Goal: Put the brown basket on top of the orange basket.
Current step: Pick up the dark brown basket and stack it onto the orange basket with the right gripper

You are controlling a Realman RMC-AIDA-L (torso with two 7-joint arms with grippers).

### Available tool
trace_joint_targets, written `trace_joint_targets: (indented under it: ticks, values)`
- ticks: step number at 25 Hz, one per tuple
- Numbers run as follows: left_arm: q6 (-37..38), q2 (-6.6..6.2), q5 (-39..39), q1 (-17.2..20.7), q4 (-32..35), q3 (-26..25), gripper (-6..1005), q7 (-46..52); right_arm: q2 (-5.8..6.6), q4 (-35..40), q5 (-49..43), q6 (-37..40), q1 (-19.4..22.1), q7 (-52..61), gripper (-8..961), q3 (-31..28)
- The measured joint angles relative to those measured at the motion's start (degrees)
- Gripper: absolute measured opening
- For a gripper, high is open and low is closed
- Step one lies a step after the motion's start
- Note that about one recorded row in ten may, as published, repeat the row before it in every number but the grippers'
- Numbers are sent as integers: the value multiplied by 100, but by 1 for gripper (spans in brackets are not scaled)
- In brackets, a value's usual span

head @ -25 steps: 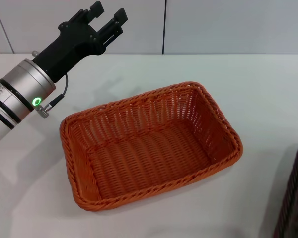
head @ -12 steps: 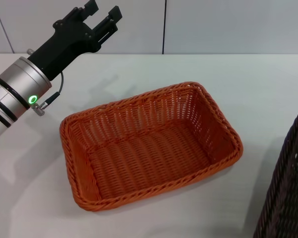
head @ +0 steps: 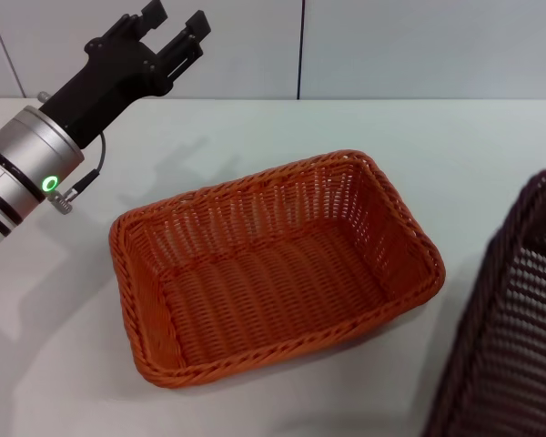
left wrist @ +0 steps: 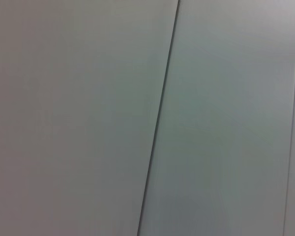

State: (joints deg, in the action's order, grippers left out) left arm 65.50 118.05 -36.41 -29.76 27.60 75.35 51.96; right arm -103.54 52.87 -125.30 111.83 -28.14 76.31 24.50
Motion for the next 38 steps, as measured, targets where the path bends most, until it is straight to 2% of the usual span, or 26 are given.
trace_joint_targets:
  ticks: [2, 4, 5, 8, 9, 11, 19, 20, 21, 23, 25, 28, 30, 31, 34, 38]
  values:
    - [-3, -4, -13, 22, 0, -21, 689, -24, -39, -26, 137, 24, 1, -1, 169, -17]
    - [-3, -8, -11, 36, -2, -22, 689, -46, -209, -83, 680, 161, 10, -26, 169, -35]
    - [-3, -9, -9, 46, -5, -38, 689, -60, -209, -83, 680, 161, 10, -26, 169, -35]
    - [-4, -11, -8, 62, -8, -92, 689, -68, -349, -85, 971, 189, 11, -70, 168, -9]
    - [-4, -11, -8, 62, -8, -92, 689, -68, -349, -85, 971, 189, 11, -70, 168, -9]
    - [-28, -17, -17, 68, -9, -143, 689, -71, -459, -124, 1160, 236, 2, -73, 168, -2]
    - [-277, -20, -9, 60, -10, -240, 689, -157, -512, -611, 1873, 305, 15, -111, 167, -60]
    - [-317, -20, -9, 50, -10, -240, 689, -171, -582, -723, 2012, 254, 17, -195, 167, -64]
    - [-334, -20, -9, 44, -10, -240, 689, -188, -582, -723, 2012, 254, 17, -195, 167, -64]
    - [-348, -19, -6, 36, -10, -254, 689, -213, -673, -872, 2127, 155, 0, -217, 168, -105]
    - [-354, -19, -3, 33, -10, -275, 689, -220, -715, -1358, 2426, 71, -82, -229, 168, -145]
    - [-393, -2, 4, 15, -10, -316, 689, -229, -735, -1683, 2579, 60, -130, -355, 168, -150]
    - [-397, 10, 13, -8, -9, -334, 689, -234, -828, -2042, 2639, -17, -198, -602, 167, -168]
    - [-397, 10, 13, -8, -9, -334, 689, -234, -828, -2042, 2639, -17, -198, -602, 167, -168]
    - [-401, 13, 19, -55, -9, -357, 689, -236, -986, -2264, 2668, -70, -223, -790, 167, -207]
    - [-413, 15, 22, -92, -9, -359, 689, -237, -1281, -2454, 2786, -108, -95, -1082, 168, -258]
